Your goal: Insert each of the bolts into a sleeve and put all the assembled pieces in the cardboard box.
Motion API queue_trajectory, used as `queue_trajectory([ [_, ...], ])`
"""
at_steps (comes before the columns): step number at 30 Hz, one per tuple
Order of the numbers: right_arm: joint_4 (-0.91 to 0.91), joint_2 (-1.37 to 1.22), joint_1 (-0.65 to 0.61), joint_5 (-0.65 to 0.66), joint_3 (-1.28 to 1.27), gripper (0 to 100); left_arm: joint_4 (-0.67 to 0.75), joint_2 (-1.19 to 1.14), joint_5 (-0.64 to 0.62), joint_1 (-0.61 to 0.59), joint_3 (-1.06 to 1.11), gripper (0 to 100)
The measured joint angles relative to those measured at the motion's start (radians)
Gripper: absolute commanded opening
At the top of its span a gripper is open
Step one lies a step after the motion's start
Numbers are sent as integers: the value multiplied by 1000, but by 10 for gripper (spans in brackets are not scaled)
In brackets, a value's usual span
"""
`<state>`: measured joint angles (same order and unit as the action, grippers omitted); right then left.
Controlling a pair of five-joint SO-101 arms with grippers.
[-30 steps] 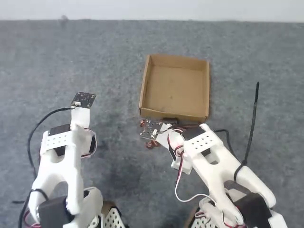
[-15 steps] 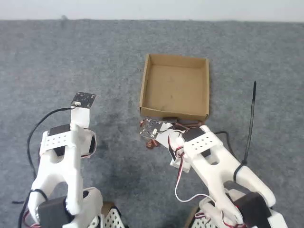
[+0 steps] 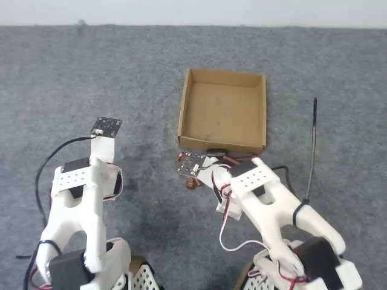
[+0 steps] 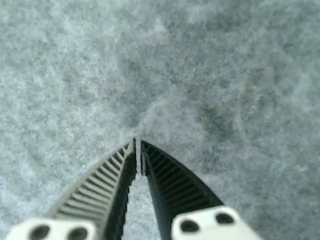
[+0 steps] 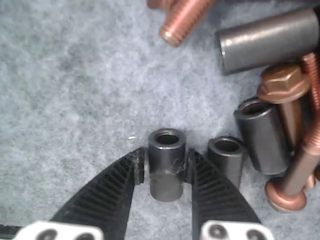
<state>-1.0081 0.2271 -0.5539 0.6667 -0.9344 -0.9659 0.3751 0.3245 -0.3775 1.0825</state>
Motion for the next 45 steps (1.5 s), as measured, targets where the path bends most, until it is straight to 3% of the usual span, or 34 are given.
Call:
queue_trajectory([
  [4, -15, -35, 5, 0, 34, 4, 0, 0, 0, 0, 0, 13],
  [15, -14, -57, 63, -12, 52, 7, 0, 0, -17, 5, -3, 11],
  [25, -8, -8, 313, -127, 34, 7, -78, 0, -473, 183, -218, 12],
  [32, 2, -6, 400, -181, 34, 7, -239, -2, -608, 413, -459, 13],
  [37, 18, -6, 404, -181, 34, 7, -265, -18, -657, 562, -512, 13],
  [45, 25, -23, 404, -181, 38, 7, -265, -227, -830, 595, -591, 133],
])
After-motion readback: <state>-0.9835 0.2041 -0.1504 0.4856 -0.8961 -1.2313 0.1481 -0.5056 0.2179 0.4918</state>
